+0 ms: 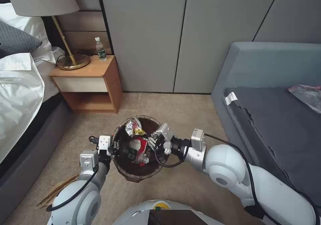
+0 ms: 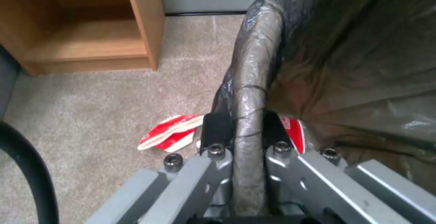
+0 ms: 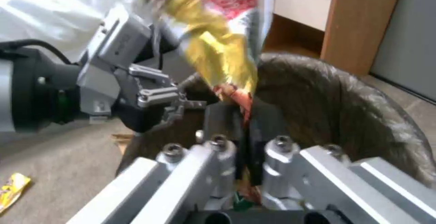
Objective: Pick up the trash bin, then pick up the garbage from the floor and place it into the trash bin.
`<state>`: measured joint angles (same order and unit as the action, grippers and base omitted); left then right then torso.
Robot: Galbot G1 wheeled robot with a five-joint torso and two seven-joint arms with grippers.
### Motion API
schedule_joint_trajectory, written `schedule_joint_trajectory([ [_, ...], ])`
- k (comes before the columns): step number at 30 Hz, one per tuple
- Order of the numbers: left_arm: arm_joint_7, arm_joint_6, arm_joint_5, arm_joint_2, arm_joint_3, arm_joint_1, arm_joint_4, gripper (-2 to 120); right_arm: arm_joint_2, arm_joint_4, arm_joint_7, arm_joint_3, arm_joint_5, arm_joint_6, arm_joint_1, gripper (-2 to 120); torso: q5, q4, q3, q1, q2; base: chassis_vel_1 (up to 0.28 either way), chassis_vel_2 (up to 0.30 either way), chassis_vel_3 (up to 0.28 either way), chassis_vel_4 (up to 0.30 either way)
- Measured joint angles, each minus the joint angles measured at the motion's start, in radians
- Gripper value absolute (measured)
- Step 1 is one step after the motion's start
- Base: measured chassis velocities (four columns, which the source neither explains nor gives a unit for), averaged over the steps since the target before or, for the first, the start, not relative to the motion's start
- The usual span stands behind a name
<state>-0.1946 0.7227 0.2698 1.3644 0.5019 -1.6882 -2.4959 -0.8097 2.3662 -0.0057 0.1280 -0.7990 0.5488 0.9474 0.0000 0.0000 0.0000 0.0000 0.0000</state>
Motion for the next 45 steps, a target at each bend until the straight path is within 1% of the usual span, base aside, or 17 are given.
schedule_joint_trajectory([
  [3, 0.000, 0.000, 0.000, 0.001, -0.002, 0.003, 0.003, 2, -0.005, -0.005, 0.015, 0.013, 0.002, 0.002, -0.003, 21, 0.0000, 0.0000, 0.000, 0.000, 0.000, 0.000, 0.000, 0.000, 0.000],
  [4, 0.000, 0.000, 0.000, 0.001, -0.002, 0.003, 0.003, 2, -0.005, -0.005, 0.015, 0.013, 0.002, 0.002, -0.003, 21, 0.0000, 0.0000, 0.000, 0.000, 0.000, 0.000, 0.000, 0.000, 0.000],
  [7, 0.001, 0.000, 0.000, 0.001, -0.003, 0.003, 0.003, 2, -0.008, -0.012, 0.021, 0.016, 0.006, 0.002, -0.004, 34, 0.0000, 0.0000, 0.000, 0.000, 0.000, 0.000, 0.000, 0.000, 0.000],
  [8, 0.001, 0.000, 0.000, 0.001, -0.003, 0.003, 0.003, 2, -0.008, -0.012, 0.021, 0.016, 0.006, 0.002, -0.004, 34, 0.0000, 0.0000, 0.000, 0.000, 0.000, 0.000, 0.000, 0.000, 0.000],
  [11, 0.001, 0.000, 0.001, -0.001, -0.001, 0.004, 0.004, 2, -0.012, -0.014, 0.024, 0.017, 0.006, 0.002, -0.008, 50, 0.0000, 0.0001, 0.000, 0.000, 0.000, 0.000, 0.000, 0.000, 0.000],
  [14, 0.001, -0.001, 0.001, -0.001, -0.001, 0.004, 0.004, 2, -0.013, -0.015, 0.026, 0.019, 0.006, 0.002, -0.008, 55, 0.0000, 0.0001, 0.000, 0.000, 0.000, 0.000, 0.000, 0.000, 0.000],
  [15, 0.001, -0.001, 0.002, -0.001, -0.001, 0.005, 0.005, 2, -0.014, -0.016, 0.028, 0.020, 0.007, 0.002, -0.008, 63, 0.0000, 0.0000, 0.000, 0.000, 0.000, 0.000, 0.000, 0.000, 0.000],
  [16, 0.001, -0.001, 0.002, -0.001, -0.001, 0.005, 0.005, 2, -0.014, -0.016, 0.028, 0.020, 0.007, 0.002, -0.008, 63, 0.0000, 0.0000, 0.000, 0.000, 0.000, 0.000, 0.000, 0.000, 0.000],
  [19, 0.001, -0.001, 0.002, 0.000, -0.001, 0.006, 0.007, 2, -0.016, -0.019, 0.030, 0.021, 0.010, 0.002, -0.007, 78, 0.0000, 0.0000, 0.000, 0.000, 0.000, 0.000, 0.000, 0.000, 0.000],
  [20, 0.001, -0.001, 0.002, 0.000, -0.001, 0.006, 0.007, 2, -0.016, -0.019, 0.030, 0.021, 0.010, 0.002, -0.007, 78, 0.0000, 0.0000, 0.000, 0.000, 0.000, 0.000, 0.000, 0.000, 0.000],
  [22, 0.001, -0.001, 0.002, 0.001, -0.001, 0.006, 0.008, 2, -0.016, -0.021, 0.030, 0.020, 0.011, 0.002, -0.007, 89, 0.0000, 0.0000, 0.000, 0.000, 0.000, 0.000, 0.000, 0.000, 0.000],
  [23, 0.001, -0.001, 0.002, 0.001, -0.001, 0.006, 0.008, 2, -0.016, -0.021, 0.030, 0.020, 0.011, 0.002, -0.007, 89, 0.0000, 0.0000, 0.000, 0.000, 0.000, 0.000, 0.000, 0.000, 0.000],
  [25, 0.001, -0.001, 0.002, 0.002, -0.001, 0.007, 0.008, 2, -0.017, -0.023, 0.031, 0.016, 0.011, 0.001, -0.007, 97, 0.0000, 0.0001, 0.000, 0.000, 0.000, 0.000, 0.000, 0.000, 0.000],
  [36, 0.001, -0.002, 0.002, 0.003, 0.001, 0.008, 0.009, 2, -0.017, -0.018, 0.040, -0.038, 0.004, -0.011, 0.012, 100, 0.0000, 0.0001, 0.000, 0.000, 0.000, 0.000, 0.000, 0.000, 0.000],
  [40, 0.001, -0.002, 0.002, 0.004, 0.003, 0.008, 0.009, 2, -0.016, 0.004, 0.039, -0.111, -0.019, -0.041, 0.040, 100, 0.0000, 0.0000, 0.000, 0.000, 0.000, 0.000, 0.000, 0.000, 0.000],
  [42, 0.001, -0.003, 0.002, 0.006, 0.005, 0.008, 0.009, 2, -0.013, 0.019, 0.038, -0.177, -0.028, -0.094, 0.070, 100, 0.0000, 0.0000, 0.000, 0.000, 0.000, 0.000, 0.000, 0.000, 0.000],
  [45, 0.001, -0.003, 0.002, 0.006, 0.006, 0.009, 0.009, 2, -0.010, 0.026, 0.044, -0.221, -0.030, -0.142, 0.092, 100, 0.0000, -0.0001, 0.000, 0.000, 0.000, 0.000, 0.000, 0.000, 0.000],
])
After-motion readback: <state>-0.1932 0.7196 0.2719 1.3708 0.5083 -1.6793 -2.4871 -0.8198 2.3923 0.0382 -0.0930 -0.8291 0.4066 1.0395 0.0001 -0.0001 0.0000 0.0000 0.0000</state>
